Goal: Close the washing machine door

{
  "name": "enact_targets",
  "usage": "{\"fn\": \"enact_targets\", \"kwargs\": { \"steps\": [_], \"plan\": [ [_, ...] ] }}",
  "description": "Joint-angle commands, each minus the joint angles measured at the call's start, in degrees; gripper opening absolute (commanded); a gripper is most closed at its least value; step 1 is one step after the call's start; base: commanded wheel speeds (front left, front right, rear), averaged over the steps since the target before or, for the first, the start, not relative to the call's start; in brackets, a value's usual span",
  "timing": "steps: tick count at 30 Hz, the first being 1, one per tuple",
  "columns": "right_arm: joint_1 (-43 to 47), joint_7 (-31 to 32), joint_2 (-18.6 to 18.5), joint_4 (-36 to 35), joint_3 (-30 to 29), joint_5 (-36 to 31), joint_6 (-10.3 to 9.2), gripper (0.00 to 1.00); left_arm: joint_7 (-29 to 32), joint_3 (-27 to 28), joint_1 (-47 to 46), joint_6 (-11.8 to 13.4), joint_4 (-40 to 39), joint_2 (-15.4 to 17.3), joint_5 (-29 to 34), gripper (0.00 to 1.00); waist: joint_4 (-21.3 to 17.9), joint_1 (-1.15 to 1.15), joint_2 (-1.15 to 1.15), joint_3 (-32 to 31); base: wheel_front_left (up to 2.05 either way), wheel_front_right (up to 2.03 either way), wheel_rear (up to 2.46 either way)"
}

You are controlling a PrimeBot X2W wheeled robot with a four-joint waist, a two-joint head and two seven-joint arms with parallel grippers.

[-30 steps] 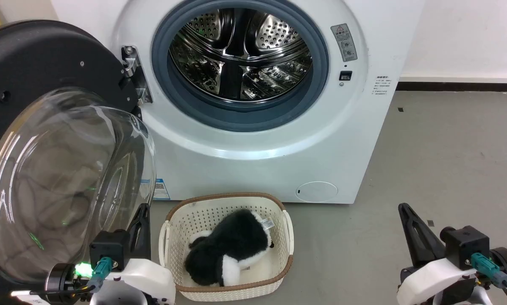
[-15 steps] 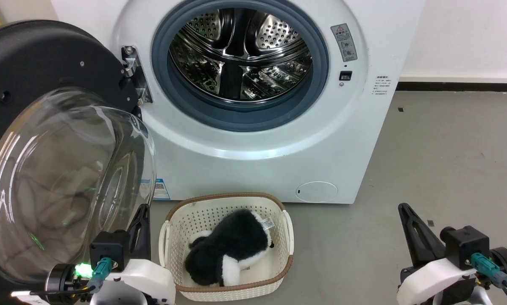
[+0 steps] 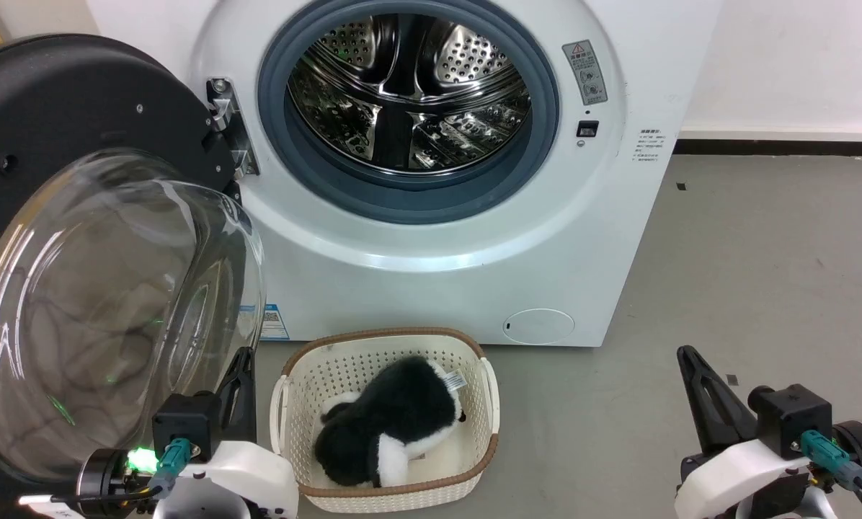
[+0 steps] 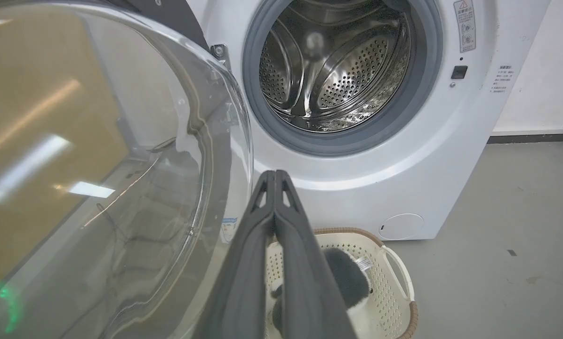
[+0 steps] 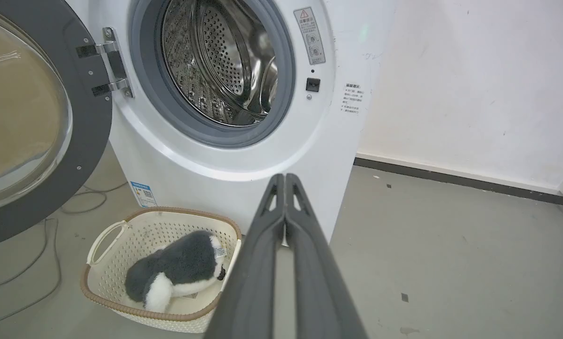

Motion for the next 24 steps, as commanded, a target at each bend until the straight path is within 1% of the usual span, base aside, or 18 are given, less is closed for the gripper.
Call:
{"fn": "enact_targets", "kwargs": {
  "steps": [1,5,6,7,8,18,19,20,21,24],
  "plan": [
    [0.52,0.04,0.29,-0.25,0.02,-0.44,0.05,0.00,0.02,0.06,0.61,-0.25,-0.23,-0.01,0.17,0.00,0.00,0.00,0.00,0.00,0.00,0.00,0.00],
    [0.52,0.04,0.29,-0.25,0.02,-0.44,0.05,0.00,0.02,0.06,0.61,-0.25,-0.23,-0.01,0.17,0.00,0.00,0.00,0.00,0.00,0.00,0.00,0.00],
    [0.00,-0.02,0.00,0.01,-0.02,0.03,0.00,1.00,-0.02,0.00,0.00,0.04,0.01,0.00,0.00,1.00,0.00,0.00,0.00,0.00,0.00,0.00,0.00],
    [0.00,-0.03,-0.01,0.04,-0.01,0.04,0.00,0.00,-0.03,0.01,0.00,0.08,0.03,0.00,-0.02,0.00,0.00,0.00,0.00,0.00,0.00,0.00,0.00],
    [-0.01,-0.07,-0.01,0.06,-0.05,0.06,0.00,1.00,-0.07,-0.01,0.00,0.15,0.05,0.00,-0.03,1.00,0.00,0.00,0.00,0.01,0.00,0.00,0.00],
    [-0.07,-1.27,0.01,0.13,-0.77,1.30,0.00,1.00,-1.27,-0.29,0.07,1.60,-0.18,0.01,-0.19,1.00,0.09,0.00,0.00,0.16,0.00,0.00,0.00],
    [-0.07,-1.39,0.02,0.14,-0.85,1.41,0.00,1.00,-1.39,-0.33,0.05,1.74,-0.22,0.03,-0.14,0.75,0.11,0.00,0.00,0.17,0.00,0.00,0.00],
    [-0.06,-1.50,0.02,0.15,-0.92,1.53,0.00,1.00,-1.50,-0.36,0.02,1.87,-0.27,0.05,-0.10,0.35,0.14,0.00,0.00,0.19,0.00,0.00,0.00],
    [-0.06,-1.62,0.02,0.16,-1.01,1.65,0.00,1.00,-1.62,-0.41,-0.01,1.97,-0.30,0.09,-0.07,0.00,0.18,0.00,0.00,0.20,0.00,0.00,0.00],
    [-0.05,-1.86,0.03,0.19,-1.16,1.89,0.01,1.00,-1.86,-0.51,-0.15,2.15,-0.39,0.22,-0.01,0.00,0.28,0.00,0.00,0.23,0.00,0.00,0.00]
  ]
}}
